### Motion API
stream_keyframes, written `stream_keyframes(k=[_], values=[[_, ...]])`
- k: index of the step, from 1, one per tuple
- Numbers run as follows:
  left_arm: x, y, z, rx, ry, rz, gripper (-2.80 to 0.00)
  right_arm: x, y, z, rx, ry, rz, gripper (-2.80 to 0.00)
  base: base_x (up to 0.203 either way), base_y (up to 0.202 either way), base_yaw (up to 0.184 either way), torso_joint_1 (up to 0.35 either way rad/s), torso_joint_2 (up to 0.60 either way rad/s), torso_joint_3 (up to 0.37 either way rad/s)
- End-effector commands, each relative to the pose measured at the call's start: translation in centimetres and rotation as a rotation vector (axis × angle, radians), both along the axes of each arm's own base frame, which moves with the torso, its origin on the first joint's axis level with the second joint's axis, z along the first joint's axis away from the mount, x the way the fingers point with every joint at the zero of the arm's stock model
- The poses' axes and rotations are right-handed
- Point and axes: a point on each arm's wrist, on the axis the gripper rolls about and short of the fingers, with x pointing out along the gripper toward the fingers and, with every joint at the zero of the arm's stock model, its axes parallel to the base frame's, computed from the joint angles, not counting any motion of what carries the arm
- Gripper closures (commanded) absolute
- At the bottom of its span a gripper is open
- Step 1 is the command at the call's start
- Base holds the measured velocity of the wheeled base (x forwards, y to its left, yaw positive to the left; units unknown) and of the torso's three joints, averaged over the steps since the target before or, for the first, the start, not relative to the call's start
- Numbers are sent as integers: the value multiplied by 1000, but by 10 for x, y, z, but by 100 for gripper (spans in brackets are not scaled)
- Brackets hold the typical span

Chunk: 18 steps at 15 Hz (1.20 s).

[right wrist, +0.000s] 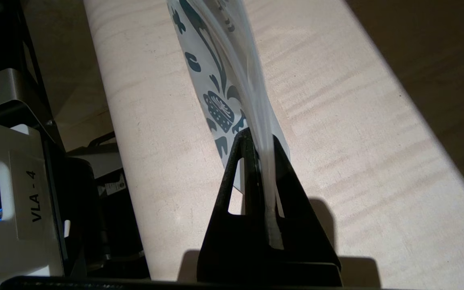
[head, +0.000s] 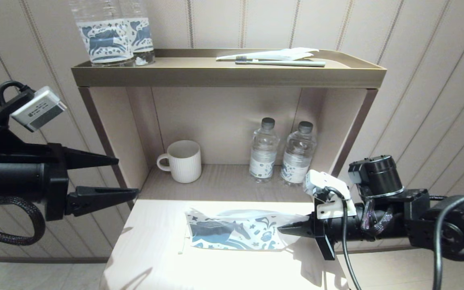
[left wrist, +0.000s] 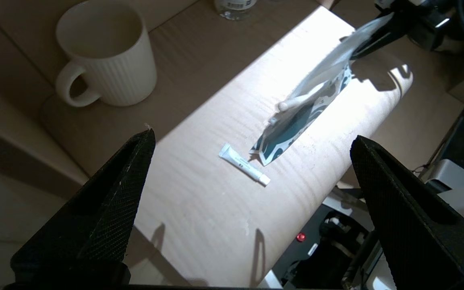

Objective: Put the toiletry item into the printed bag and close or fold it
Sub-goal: Hand it to the other hand

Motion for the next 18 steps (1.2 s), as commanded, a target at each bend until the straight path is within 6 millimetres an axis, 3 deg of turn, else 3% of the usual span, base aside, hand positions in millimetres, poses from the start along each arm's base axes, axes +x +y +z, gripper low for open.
stream_keyframes(k=[1, 10, 18], values=[[8, -13, -6, 2, 17, -55, -280, 4, 0, -5, -5, 13, 0, 0, 0, 0, 0, 0, 0, 0], [10, -34, -15, 1, 34, -137, -280, -5, 1, 5, 24, -46, 16, 0, 0, 0, 0, 0, 0, 0], [24, -39, -25, 8, 46, -135, -280, -9, -1, 13, 37, -65, 16, 0, 0, 0, 0, 0, 0, 0]])
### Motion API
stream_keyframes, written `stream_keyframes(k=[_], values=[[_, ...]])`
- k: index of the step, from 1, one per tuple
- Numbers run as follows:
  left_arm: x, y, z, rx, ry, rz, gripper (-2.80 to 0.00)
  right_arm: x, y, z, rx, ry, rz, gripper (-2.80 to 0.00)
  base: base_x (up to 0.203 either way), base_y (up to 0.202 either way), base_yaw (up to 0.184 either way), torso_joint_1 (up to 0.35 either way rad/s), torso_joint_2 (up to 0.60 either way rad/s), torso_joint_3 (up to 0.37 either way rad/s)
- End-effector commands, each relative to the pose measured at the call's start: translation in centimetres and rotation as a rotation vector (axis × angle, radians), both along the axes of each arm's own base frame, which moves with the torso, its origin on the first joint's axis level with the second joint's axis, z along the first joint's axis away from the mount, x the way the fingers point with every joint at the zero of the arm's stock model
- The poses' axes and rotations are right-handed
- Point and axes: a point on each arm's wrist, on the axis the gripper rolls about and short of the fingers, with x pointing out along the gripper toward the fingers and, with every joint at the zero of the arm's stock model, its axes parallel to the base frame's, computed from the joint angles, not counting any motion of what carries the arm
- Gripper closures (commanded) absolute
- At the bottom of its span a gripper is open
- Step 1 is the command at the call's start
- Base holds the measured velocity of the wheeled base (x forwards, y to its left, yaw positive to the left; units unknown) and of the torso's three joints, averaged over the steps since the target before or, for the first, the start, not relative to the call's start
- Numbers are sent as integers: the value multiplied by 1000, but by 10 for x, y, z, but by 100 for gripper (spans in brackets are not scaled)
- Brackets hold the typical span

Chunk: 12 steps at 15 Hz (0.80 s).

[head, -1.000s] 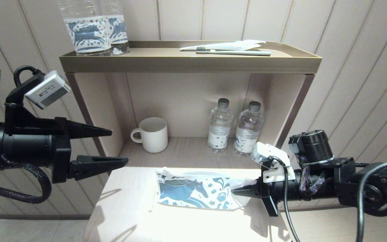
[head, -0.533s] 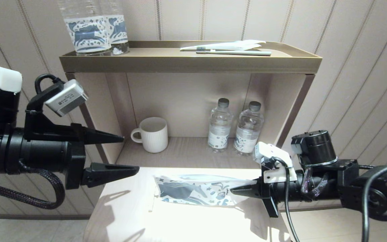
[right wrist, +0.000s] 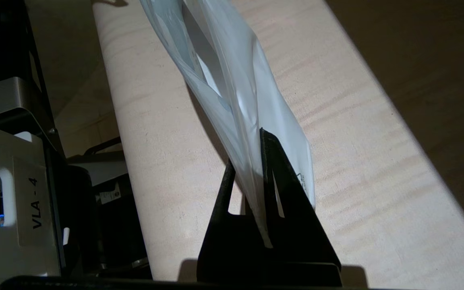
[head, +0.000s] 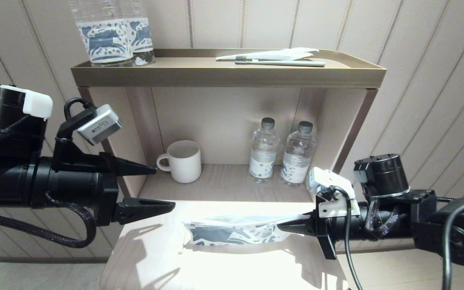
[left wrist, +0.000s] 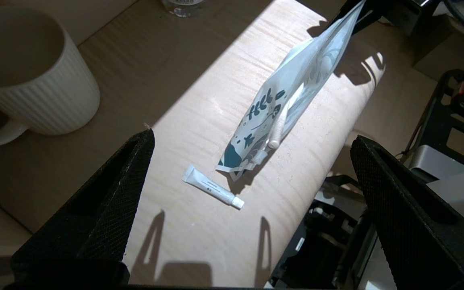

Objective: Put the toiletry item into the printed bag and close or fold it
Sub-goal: Hand it to the other hand

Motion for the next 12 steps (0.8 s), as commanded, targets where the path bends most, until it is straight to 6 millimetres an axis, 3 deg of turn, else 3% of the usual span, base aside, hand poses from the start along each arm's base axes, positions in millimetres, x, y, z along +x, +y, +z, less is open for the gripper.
stream_keyframes(k=[1, 5, 12], values=[[3, -1, -3, 2, 7, -5, -280, -5, -2, 10, 14, -34, 5, 0, 0, 0, 0, 0, 0, 0], [8, -3, -8, 11, 24, -4, -280, -7, -5, 23, 38, -61, -12, 0, 0, 0, 0, 0, 0, 0], [12, -5, -11, 9, 28, -5, -280, -5, -5, 25, 46, -64, -19, 0, 0, 0, 0, 0, 0, 0]])
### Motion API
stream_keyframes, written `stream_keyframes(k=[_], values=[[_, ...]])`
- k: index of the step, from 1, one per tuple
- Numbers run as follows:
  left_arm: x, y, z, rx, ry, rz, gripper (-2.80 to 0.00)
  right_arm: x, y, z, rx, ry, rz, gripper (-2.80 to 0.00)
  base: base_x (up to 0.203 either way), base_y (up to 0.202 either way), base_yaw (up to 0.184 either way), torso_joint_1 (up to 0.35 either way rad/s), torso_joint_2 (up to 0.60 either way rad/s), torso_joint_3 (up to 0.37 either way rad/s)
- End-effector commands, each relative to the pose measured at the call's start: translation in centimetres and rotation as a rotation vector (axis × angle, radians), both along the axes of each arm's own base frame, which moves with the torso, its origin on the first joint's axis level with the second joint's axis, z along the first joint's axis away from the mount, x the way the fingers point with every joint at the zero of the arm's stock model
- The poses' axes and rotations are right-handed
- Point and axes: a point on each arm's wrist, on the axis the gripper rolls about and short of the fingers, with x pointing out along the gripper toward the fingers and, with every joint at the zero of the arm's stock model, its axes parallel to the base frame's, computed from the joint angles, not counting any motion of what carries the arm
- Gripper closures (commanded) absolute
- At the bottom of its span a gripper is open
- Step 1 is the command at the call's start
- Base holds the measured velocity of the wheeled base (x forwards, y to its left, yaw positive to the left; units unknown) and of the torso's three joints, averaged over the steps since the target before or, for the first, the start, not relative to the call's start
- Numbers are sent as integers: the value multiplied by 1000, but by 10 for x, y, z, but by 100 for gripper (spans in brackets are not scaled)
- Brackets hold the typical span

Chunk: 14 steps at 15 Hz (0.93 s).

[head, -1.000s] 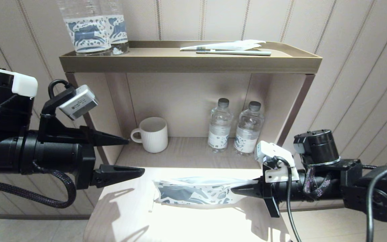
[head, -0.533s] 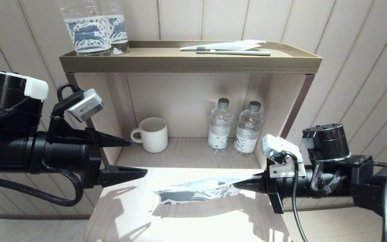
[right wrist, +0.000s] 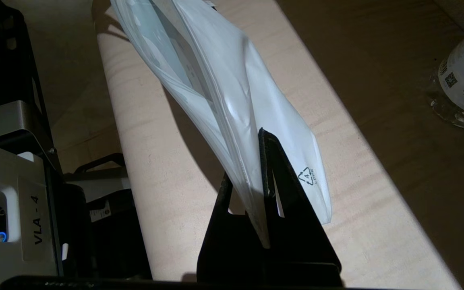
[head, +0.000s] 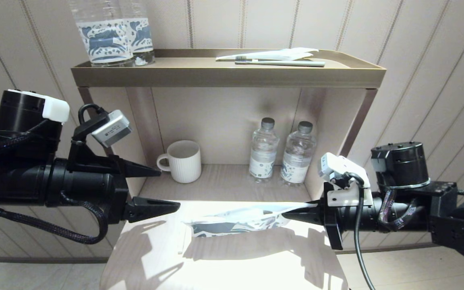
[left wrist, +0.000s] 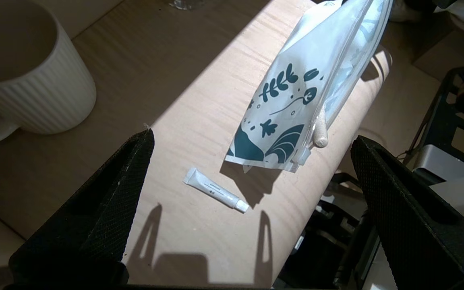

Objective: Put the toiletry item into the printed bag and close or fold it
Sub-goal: Hand it to the other hand

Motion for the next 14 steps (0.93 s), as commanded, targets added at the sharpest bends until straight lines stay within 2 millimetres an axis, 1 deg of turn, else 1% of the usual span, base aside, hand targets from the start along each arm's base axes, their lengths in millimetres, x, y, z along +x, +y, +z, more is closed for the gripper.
stream_keyframes(k=[1, 4, 5, 7, 10, 12, 14], values=[[0, 0, -4, 5, 11, -4, -280, 0, 0, 1, 3, -7, 4, 0, 0, 0, 0, 0, 0, 0], [2, -1, -11, 18, 31, -8, -280, 1, 1, -1, 0, -2, 3, 0, 0, 0, 0, 0, 0, 0], [2, -1, -10, 15, 29, -6, 0, 1, 1, -1, 0, -2, 3, 0, 0, 0, 0, 0, 0, 0], [0, 0, -7, 6, 26, -4, 0, 2, 1, -1, 1, -3, 3, 0, 0, 0, 0, 0, 0, 0], [1, -3, -11, 12, 39, -18, 0, 2, 1, -1, 1, -3, 3, 0, 0, 0, 0, 0, 0, 0], [0, -7, -13, 15, 49, -33, 0, 1, 1, -1, 0, -1, 2, 0, 0, 0, 0, 0, 0, 0], [1, -16, -20, 25, 75, -60, 0, 1, 0, -1, 1, 0, 2, 0, 0, 0, 0, 0, 0, 0]])
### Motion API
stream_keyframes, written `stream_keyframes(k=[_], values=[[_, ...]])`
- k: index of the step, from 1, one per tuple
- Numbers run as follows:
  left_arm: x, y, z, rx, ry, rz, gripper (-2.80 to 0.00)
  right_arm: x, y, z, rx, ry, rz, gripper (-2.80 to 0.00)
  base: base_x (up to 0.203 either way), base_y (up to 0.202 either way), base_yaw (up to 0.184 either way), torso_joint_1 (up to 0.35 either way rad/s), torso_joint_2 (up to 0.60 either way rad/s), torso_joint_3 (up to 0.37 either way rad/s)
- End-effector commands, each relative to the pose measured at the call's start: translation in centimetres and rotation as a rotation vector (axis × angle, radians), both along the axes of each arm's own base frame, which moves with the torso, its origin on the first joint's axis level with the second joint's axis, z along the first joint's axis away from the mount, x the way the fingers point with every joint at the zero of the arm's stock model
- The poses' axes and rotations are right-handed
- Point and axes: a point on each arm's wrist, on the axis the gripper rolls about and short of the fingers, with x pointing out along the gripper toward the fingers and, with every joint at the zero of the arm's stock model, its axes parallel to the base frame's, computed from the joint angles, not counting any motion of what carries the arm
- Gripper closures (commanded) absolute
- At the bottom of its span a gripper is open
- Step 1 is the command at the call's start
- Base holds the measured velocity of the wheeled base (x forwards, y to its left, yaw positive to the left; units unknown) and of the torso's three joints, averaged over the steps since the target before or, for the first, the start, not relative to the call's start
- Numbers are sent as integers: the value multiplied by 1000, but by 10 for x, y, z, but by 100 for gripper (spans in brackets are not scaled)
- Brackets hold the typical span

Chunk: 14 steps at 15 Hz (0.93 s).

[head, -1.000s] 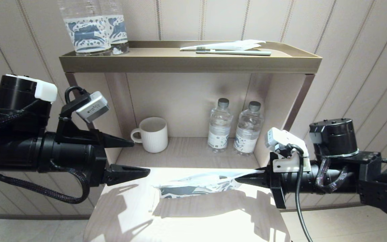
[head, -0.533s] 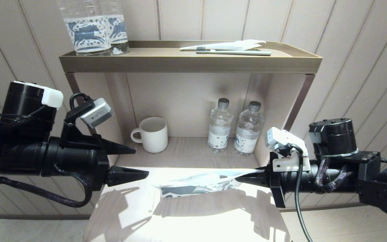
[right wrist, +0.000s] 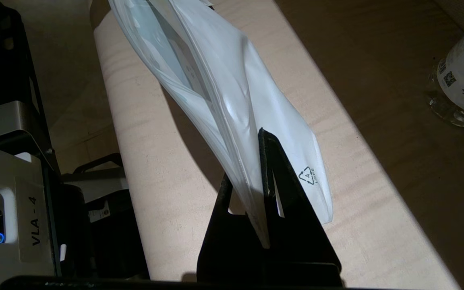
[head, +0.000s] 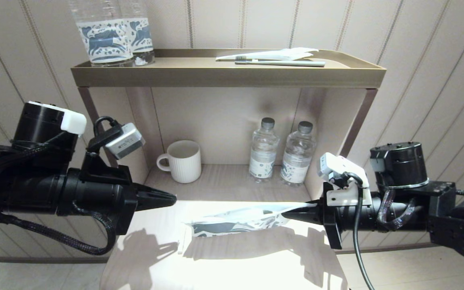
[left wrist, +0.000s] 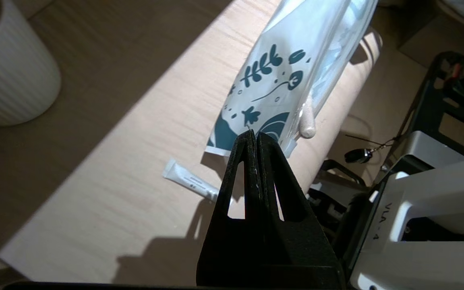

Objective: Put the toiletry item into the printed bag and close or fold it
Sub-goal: Hand it to the other hand

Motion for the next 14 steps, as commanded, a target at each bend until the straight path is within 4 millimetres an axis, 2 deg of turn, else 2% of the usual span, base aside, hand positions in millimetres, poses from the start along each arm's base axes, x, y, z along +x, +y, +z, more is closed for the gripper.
stream_keyframes(k=[1, 7, 14], values=[[1, -8, -9, 14, 32, -32, 0, 0, 0, 0, 2, -4, 4, 0, 0, 0, 0, 0, 0, 0], [3, -16, -20, 33, 71, -54, 0, 0, 0, 0, 2, -5, 5, 0, 0, 0, 0, 0, 0, 0], [-2, -14, -14, 25, 47, -60, 0, 0, -1, 0, 1, -4, 0, 0, 0, 0, 0, 0, 0, 0]])
